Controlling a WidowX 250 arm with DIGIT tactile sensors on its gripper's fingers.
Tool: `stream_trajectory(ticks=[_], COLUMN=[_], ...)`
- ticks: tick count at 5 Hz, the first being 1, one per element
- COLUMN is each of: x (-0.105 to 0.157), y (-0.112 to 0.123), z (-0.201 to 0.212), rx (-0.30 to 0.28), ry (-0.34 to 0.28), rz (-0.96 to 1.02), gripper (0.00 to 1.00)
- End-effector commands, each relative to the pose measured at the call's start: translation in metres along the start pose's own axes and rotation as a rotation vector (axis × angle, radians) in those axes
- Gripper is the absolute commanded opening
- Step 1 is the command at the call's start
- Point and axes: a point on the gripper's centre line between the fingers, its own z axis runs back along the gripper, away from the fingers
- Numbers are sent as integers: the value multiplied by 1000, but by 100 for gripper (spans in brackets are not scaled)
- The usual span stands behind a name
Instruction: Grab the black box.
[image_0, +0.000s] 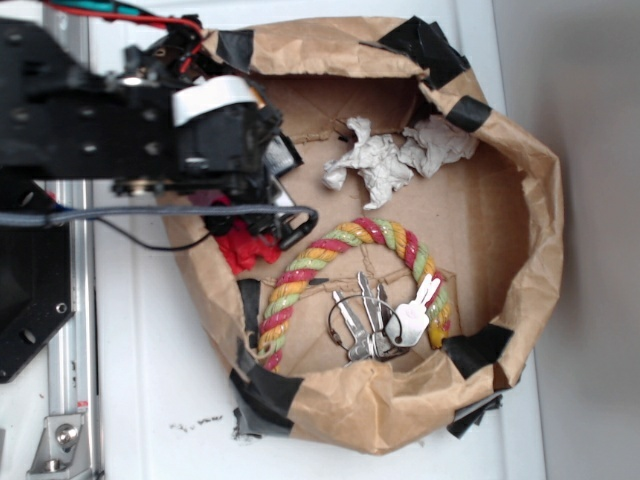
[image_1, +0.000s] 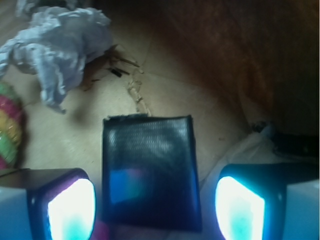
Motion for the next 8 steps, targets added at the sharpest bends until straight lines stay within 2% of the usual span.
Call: stream_trajectory(ticks=[1, 3, 4, 5, 6, 7, 8], x=[22, 14, 12, 15, 26, 45, 68], y=[-2, -7, -5, -6, -9, -20, -40], z=[-12, -29, -33, -27, -13, 26, 70], rx=[37, 64, 77, 65, 8, -39, -209], ry=[-6, 26, 39, 48, 51, -25, -114], rz=[8, -38, -23, -52, -114, -228, -437], gripper=[100, 100, 0, 0, 0, 0, 0])
